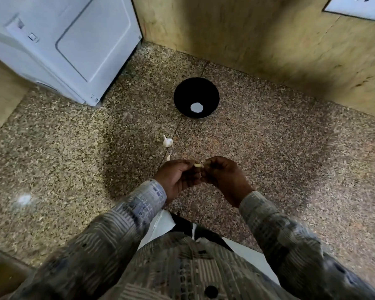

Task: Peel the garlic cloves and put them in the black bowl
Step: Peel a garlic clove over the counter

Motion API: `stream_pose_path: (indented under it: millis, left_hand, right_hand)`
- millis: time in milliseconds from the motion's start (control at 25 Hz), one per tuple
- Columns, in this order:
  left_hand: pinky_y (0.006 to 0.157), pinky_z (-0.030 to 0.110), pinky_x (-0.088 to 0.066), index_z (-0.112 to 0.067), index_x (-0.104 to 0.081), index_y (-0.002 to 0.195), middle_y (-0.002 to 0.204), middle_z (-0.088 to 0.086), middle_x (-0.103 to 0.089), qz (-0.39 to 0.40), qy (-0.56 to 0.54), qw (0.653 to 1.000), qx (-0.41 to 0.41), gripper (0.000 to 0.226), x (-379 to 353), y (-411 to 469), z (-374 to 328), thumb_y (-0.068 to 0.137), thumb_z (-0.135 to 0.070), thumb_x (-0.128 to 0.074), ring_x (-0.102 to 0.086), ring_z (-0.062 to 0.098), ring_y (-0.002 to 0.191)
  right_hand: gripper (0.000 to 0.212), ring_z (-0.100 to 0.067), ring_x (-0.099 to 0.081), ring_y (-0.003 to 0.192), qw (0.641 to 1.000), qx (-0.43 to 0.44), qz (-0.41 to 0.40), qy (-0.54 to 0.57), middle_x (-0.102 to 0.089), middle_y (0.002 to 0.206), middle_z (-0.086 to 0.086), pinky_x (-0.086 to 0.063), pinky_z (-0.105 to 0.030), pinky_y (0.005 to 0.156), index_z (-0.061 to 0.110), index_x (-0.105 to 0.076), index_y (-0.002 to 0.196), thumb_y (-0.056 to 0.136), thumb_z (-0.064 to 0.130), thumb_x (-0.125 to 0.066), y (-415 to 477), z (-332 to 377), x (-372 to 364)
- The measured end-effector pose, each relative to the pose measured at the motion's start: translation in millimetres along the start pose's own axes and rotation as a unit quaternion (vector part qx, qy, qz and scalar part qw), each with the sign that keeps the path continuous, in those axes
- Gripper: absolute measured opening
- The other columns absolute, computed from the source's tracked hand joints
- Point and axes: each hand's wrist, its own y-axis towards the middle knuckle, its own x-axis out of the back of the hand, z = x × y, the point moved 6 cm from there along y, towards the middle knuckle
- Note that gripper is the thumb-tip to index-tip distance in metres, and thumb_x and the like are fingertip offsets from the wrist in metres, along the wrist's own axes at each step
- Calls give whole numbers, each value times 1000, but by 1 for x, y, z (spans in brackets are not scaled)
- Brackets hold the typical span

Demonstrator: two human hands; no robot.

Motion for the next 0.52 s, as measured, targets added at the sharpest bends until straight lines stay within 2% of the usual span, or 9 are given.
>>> stream_pose_path:
  millis: [80, 160, 200, 360, 440, 520]
  left_hand:
    - [56, 32, -62, 1, -67, 98, 75, 12, -73, -34, -9, 999, 16, 20, 3, 17, -4, 104, -14, -55, -69, 18, 59]
    - [68, 36, -63, -1, -69, 93, 75, 11, -72, -62, -20, 997, 33, 24, 2, 39, -8, 104, -18, -57, -69, 19, 60]
    - [69, 36, -62, -2, -69, 93, 74, 11, -72, -72, -24, 996, 36, 24, -1, 48, -10, 104, -19, -58, -69, 19, 58]
    - [48, 27, -58, -5, -63, 83, 54, 5, -67, -105, -23, 994, 25, 29, -8, 77, -14, 105, -22, -56, -65, 13, 43]
    - [49, 29, -60, -5, -62, 83, 59, 6, -69, -106, -35, 994, 21, 30, -6, 81, -12, 106, -22, -54, -68, 14, 49]
    - [60, 35, -63, -3, -62, 86, 73, 12, -70, -109, -50, 993, 21, 29, 2, 80, -7, 107, -20, -50, -71, 21, 65]
  right_hand:
    - [10, -25, -67, 79, 998, -16, -53, -19, -68, 86, -17, -62, -39, 76, -6, -65, 101, 95, -10, -59, 11, -9, 5]
    - [13, -29, -66, 79, 993, -39, -106, -46, -70, 88, -20, -62, -36, 72, -8, -68, 102, 94, -13, -59, 22, -21, 13]
    - [14, -31, -67, 79, 989, -46, -126, -59, -72, 90, -22, -62, -36, 70, -8, -71, 100, 92, -13, -60, 27, -26, 16]
    - [17, -28, -75, 81, 974, -58, -180, -128, -79, 84, -10, -64, -48, 80, 11, -80, 91, 85, -3, -75, 40, -39, 26]
    - [15, -26, -76, 84, 968, -60, -182, -163, -79, 83, -4, -65, -45, 80, 16, -81, 97, 85, 6, -79, 42, -38, 29]
    - [18, -26, -76, 84, 966, -54, -174, -184, -79, 86, -3, -63, -41, 77, 16, -80, 102, 86, 9, -79, 43, -34, 29]
